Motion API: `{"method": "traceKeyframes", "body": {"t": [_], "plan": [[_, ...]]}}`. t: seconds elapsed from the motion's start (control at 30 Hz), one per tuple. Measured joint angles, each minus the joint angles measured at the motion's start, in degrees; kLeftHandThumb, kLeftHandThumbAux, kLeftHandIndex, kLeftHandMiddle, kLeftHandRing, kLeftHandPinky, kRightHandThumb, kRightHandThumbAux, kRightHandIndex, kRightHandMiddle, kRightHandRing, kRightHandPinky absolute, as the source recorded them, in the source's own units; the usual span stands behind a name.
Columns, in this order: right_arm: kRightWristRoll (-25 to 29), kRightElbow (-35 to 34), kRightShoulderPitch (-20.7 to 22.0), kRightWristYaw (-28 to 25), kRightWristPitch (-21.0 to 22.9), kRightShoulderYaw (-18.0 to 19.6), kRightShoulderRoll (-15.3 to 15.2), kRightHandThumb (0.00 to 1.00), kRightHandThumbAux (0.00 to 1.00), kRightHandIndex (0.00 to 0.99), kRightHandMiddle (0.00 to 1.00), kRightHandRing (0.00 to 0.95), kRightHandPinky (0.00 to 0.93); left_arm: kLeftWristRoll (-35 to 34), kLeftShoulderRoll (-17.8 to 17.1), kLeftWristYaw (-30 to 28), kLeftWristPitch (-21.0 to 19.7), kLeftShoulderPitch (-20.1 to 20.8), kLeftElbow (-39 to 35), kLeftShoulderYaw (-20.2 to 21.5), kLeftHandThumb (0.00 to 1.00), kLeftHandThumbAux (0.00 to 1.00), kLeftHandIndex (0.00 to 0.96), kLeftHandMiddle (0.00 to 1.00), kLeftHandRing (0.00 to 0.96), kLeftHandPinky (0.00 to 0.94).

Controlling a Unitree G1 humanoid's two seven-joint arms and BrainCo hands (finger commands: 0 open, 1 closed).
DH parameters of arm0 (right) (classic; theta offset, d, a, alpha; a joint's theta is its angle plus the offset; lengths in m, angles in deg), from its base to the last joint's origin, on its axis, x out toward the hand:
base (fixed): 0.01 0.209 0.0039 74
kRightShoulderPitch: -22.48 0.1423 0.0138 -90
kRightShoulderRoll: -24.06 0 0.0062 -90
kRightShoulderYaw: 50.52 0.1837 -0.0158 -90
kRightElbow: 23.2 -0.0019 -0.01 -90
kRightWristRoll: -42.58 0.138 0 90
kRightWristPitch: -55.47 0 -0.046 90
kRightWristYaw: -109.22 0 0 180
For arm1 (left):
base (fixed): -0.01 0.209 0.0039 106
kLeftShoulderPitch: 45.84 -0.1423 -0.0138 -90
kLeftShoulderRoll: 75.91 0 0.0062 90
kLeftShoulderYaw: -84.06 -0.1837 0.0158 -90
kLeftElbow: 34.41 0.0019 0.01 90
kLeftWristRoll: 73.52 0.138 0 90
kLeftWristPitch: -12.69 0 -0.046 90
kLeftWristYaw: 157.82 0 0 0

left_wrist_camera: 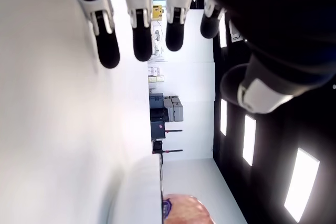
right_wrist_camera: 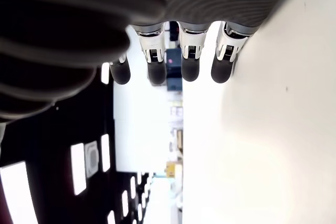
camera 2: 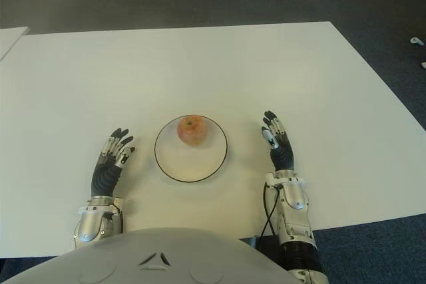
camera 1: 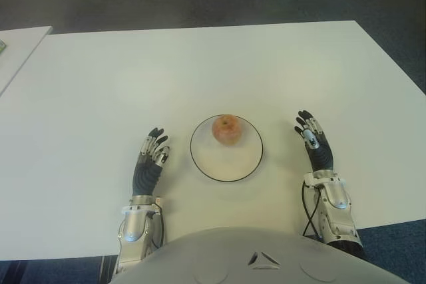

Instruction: Put the apples into the plate.

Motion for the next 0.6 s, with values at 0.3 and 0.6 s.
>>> {"method": "traceKeyframes", "body": {"t": [0.3,0.6], "plan": [[0.9,5.8,4.5,-3.4,-3.4,0.4,0.6,0.167,0.422,0.070,0.050,0.000,0.000,-0.4,-0.1,0.0,0.2,0.0,0.0,0.1,0.111,0.569,0.100,0.148,0.187,0.249],[1.0,6.7,5.3,-4.3,-3.6,0.4,1.2,0.156,0.443,0.052,0.045,0.000,0.000,-0.8,-0.2,0.0,-0.1,-0.1,-0.1,0.1,0.108,0.568,0.103,0.153,0.190,0.241]]}}
